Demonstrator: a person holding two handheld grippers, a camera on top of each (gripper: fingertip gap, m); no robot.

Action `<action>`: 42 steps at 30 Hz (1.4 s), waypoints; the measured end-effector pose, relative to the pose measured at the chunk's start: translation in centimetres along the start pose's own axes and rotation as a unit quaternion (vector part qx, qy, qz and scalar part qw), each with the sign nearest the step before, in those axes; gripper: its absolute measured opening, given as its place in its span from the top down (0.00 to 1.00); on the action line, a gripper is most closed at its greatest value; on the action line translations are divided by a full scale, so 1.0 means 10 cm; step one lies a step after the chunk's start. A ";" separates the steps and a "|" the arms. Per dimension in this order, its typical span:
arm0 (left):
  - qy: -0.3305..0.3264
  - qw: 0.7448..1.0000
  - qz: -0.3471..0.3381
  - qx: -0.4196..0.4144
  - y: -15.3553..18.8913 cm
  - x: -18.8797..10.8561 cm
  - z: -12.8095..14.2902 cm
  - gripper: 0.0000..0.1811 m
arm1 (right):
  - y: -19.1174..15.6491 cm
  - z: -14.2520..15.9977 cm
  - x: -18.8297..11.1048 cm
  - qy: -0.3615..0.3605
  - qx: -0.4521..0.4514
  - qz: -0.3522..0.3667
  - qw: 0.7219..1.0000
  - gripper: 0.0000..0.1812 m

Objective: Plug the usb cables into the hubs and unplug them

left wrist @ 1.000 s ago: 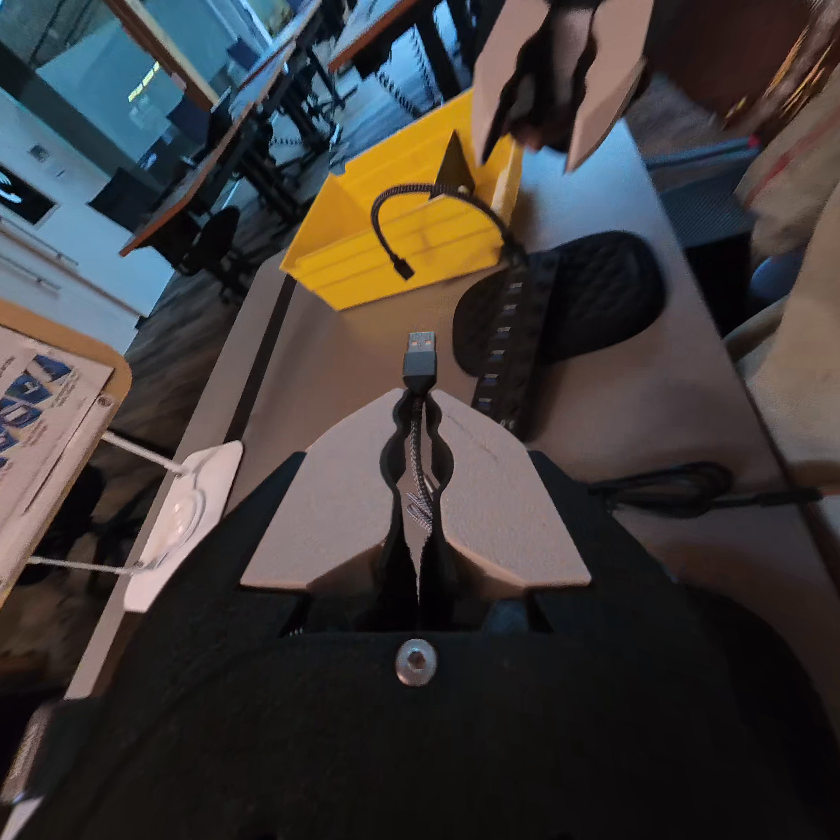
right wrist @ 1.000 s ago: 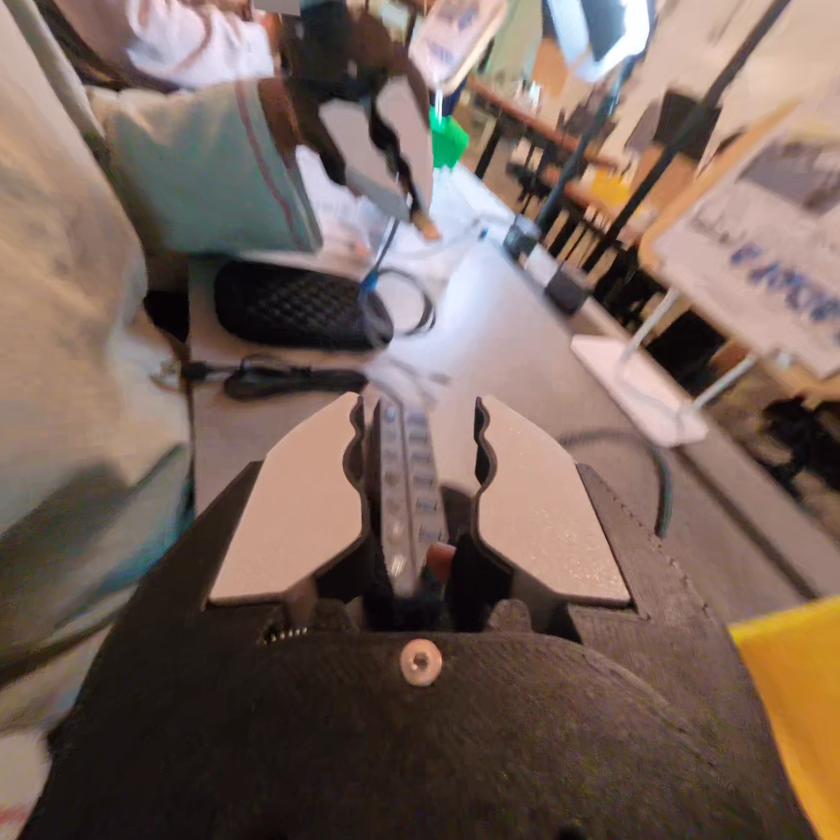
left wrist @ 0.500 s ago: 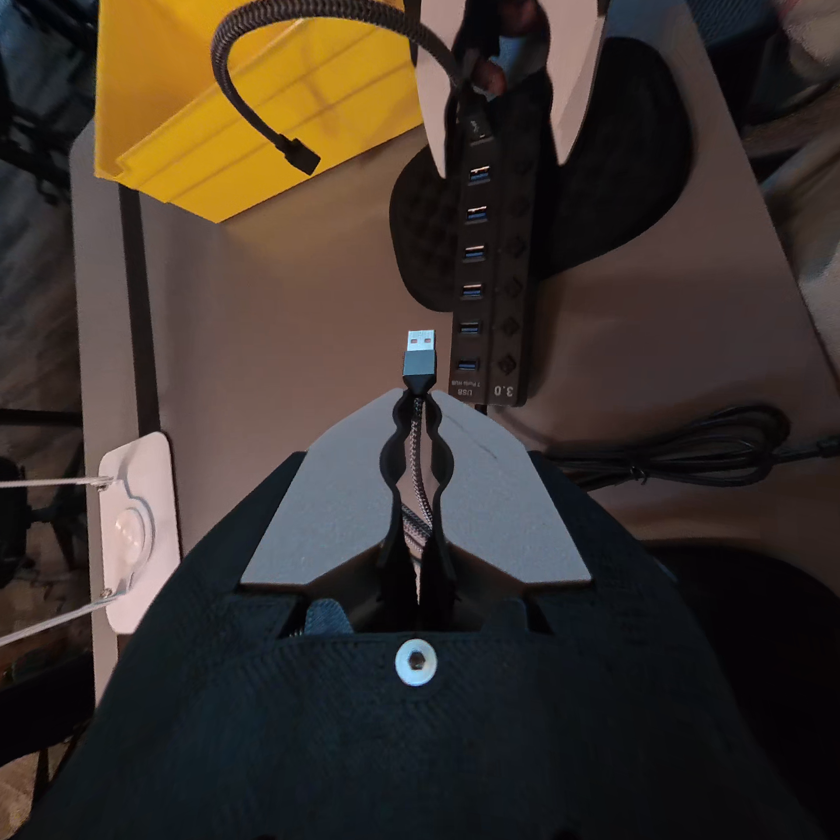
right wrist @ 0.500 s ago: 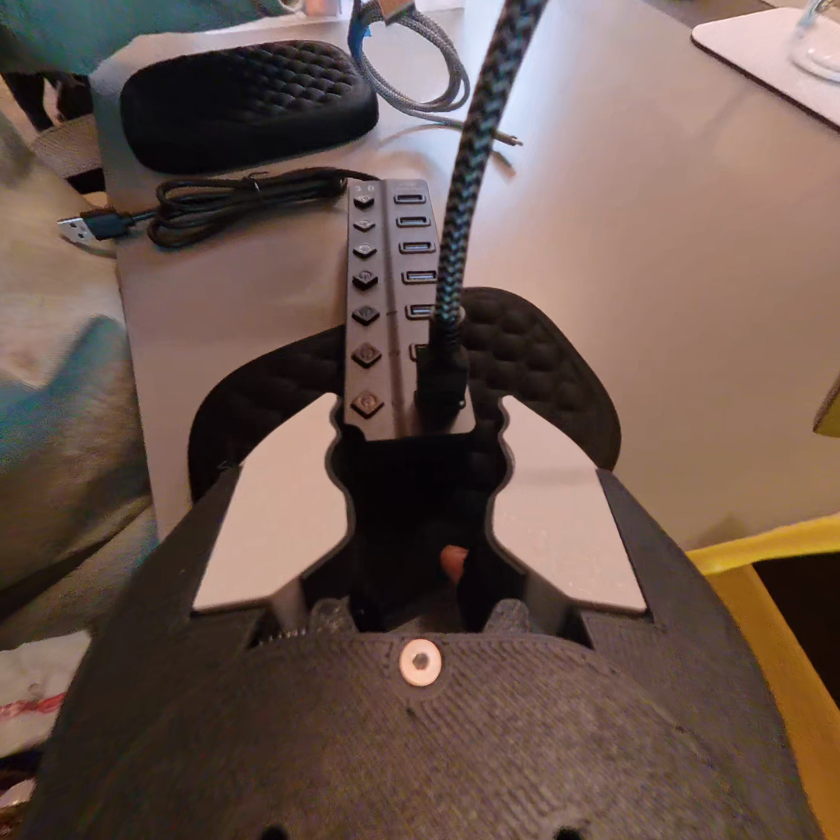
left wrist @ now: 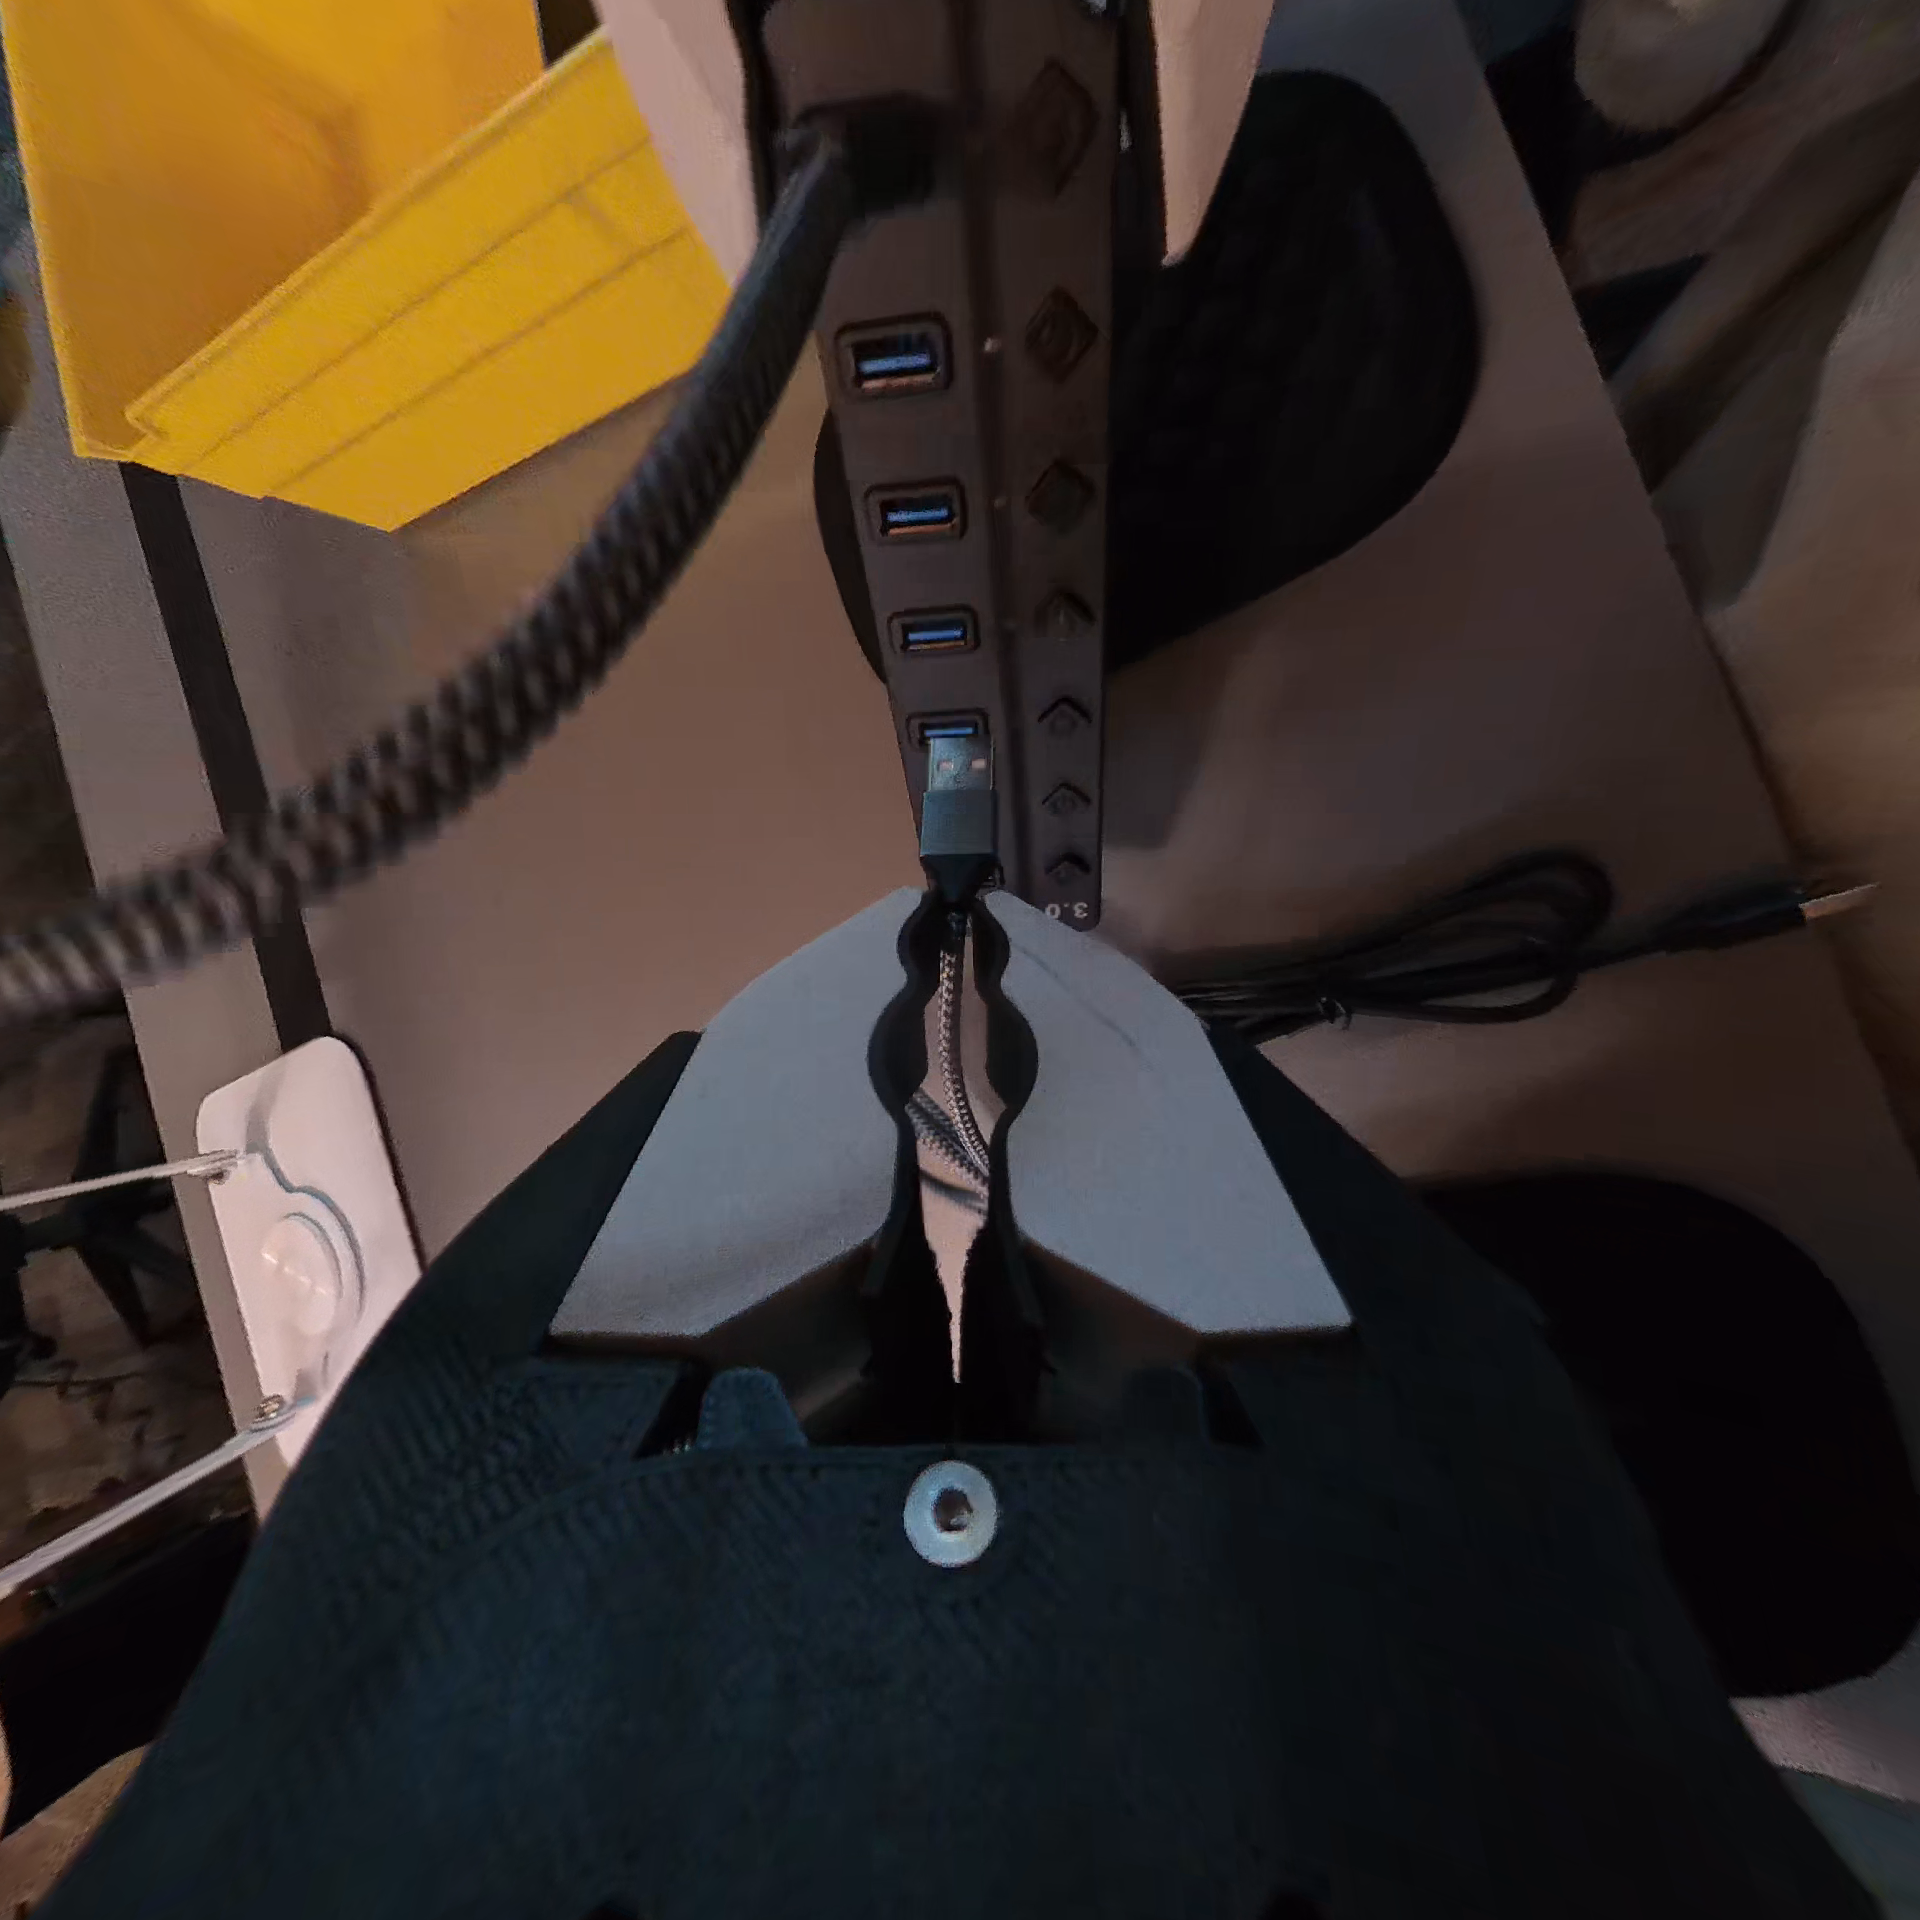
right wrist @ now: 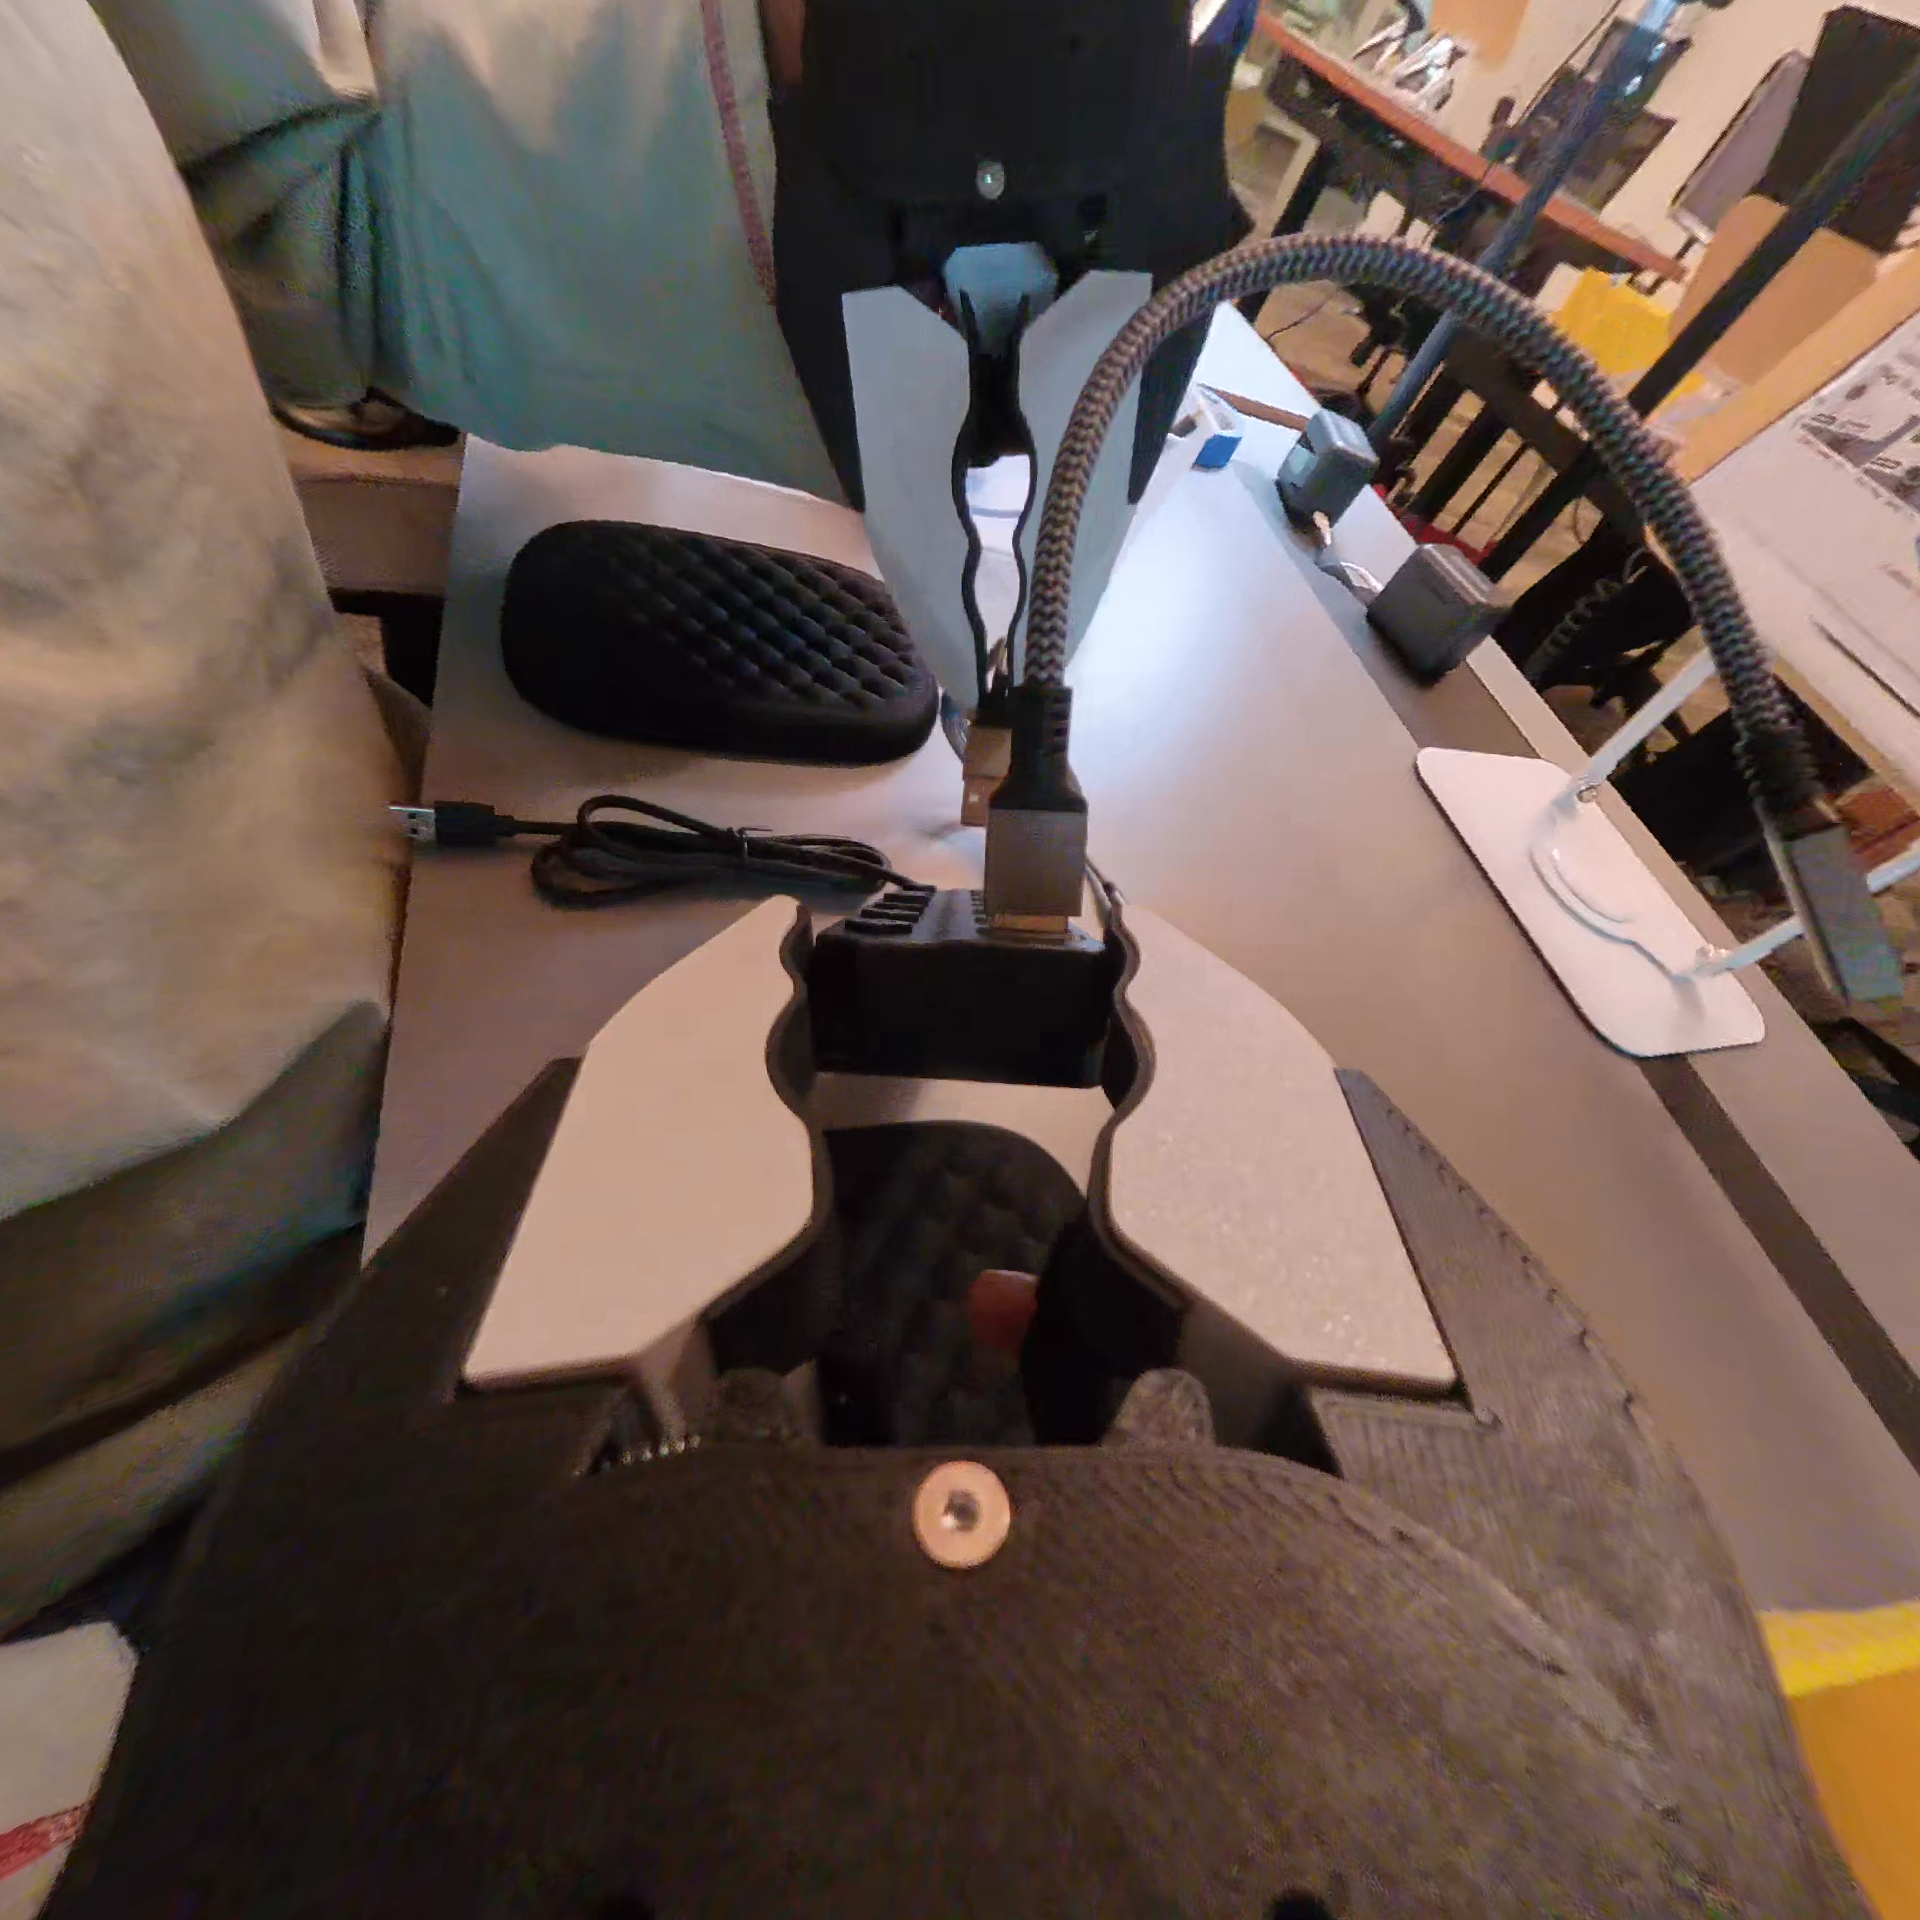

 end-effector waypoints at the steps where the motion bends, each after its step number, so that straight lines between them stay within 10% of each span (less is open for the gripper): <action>1: -0.005 1.000 0.001 0.005 0.00 0.00 -0.01 0.97 | 0.02 -0.02 0.01 -0.004 0.001 -0.005 1.000 0.71; 42: -0.095 0.995 -0.021 0.019 -0.14 0.08 0.07 0.97 | 0.18 -0.24 0.21 0.058 0.061 0.007 0.996 0.71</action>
Point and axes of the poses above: each gripper's, where its closed fingertips meet, x out along the fingers, z out of its underside, y = z × x across the jaws, the point moved 3 cm from there along -x, back along the fingers, and after that the axes turned 6 degrees about -x, right-handed, at the moved point
